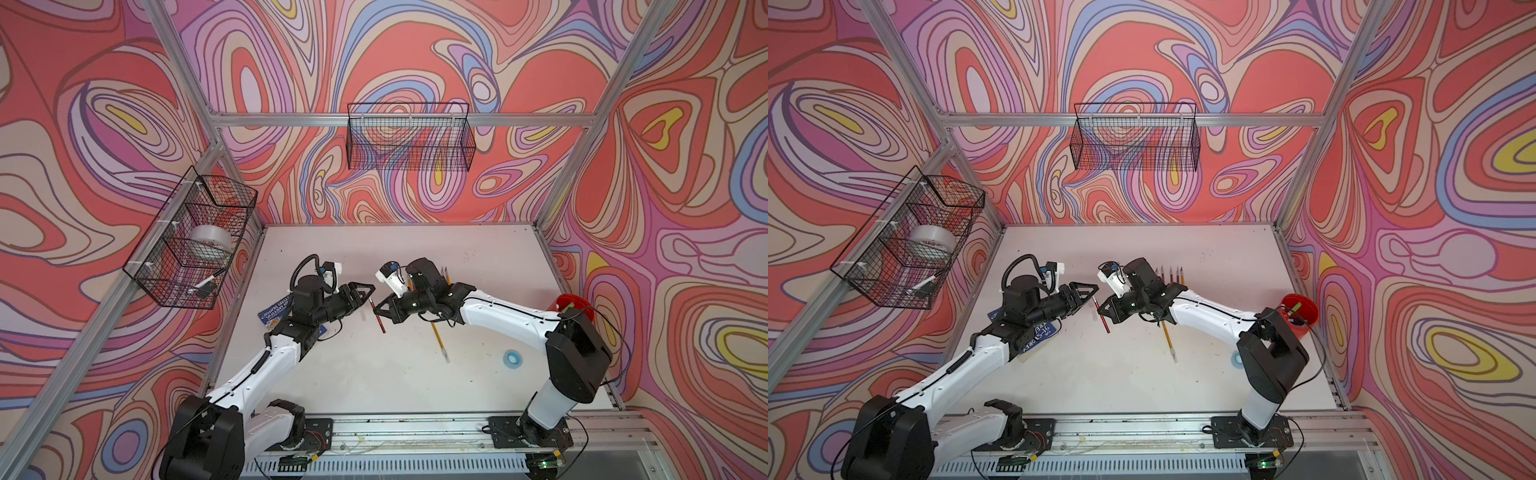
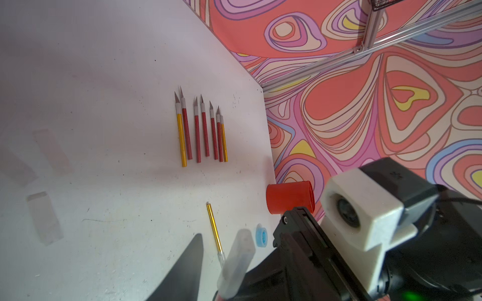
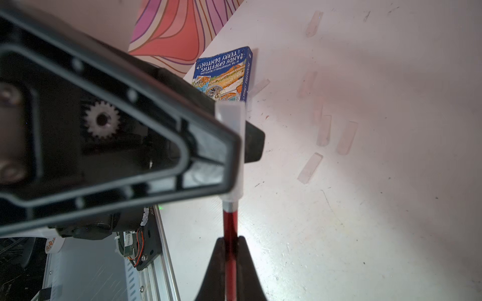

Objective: Remove protective caps from carving knives
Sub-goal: Remove the protective sleeve from the carving knife.

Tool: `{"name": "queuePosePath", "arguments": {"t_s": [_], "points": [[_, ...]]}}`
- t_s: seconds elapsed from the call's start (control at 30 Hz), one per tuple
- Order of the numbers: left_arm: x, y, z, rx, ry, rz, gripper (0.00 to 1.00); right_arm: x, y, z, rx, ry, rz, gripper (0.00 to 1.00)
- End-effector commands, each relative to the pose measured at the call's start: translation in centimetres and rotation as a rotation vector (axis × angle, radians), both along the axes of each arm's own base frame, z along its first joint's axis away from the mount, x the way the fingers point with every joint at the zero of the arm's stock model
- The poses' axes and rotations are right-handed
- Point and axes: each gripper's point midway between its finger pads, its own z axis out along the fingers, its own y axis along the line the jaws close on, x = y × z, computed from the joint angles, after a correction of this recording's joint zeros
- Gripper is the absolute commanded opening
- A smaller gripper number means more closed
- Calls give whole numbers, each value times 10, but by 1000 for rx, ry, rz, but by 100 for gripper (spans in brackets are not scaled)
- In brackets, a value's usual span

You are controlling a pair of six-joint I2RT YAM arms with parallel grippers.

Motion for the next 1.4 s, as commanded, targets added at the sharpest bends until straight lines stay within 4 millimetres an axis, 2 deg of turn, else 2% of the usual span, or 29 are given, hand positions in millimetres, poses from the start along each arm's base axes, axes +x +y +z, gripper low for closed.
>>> {"name": "queuePosePath", "arguments": {"t_s": [0.0,0.07,0.2,0.23,0.3,0.33,0.5,0.7,0.87,1.0,1.1,1.17,1.37], "points": [[9,1,13,15,-43,19,35,-1,4,5,14,2,17,0],[12,2,16,33,-47,28,31,-2,3,2,11,7,17,0],[16,5,23,71,-63,40,29,-3,2,-2,0,16,19,0],[18,6,25,76,-68,44,25,-4,1,-3,-2,19,19,0],[19,5,26,75,-73,43,6,-4,1,-5,-4,20,18,0],[19,4,27,71,-71,39,1,-4,0,-5,-3,20,17,0],[17,3,23,71,-60,27,0,-4,0,-4,-1,15,15,0],[13,11,22,128,-63,48,0,-5,-1,-7,-8,20,14,0],[9,24,19,214,-51,86,46,-5,-2,-6,-9,17,12,0],[7,42,14,257,-35,171,62,-6,-3,-5,-9,15,13,0],[8,45,13,262,-23,188,66,-6,-3,-5,-9,15,14,0],[9,40,13,244,-20,169,67,-6,-2,-4,-7,16,16,0],[14,23,2,191,18,106,64,-3,2,1,12,8,19,0]]}}
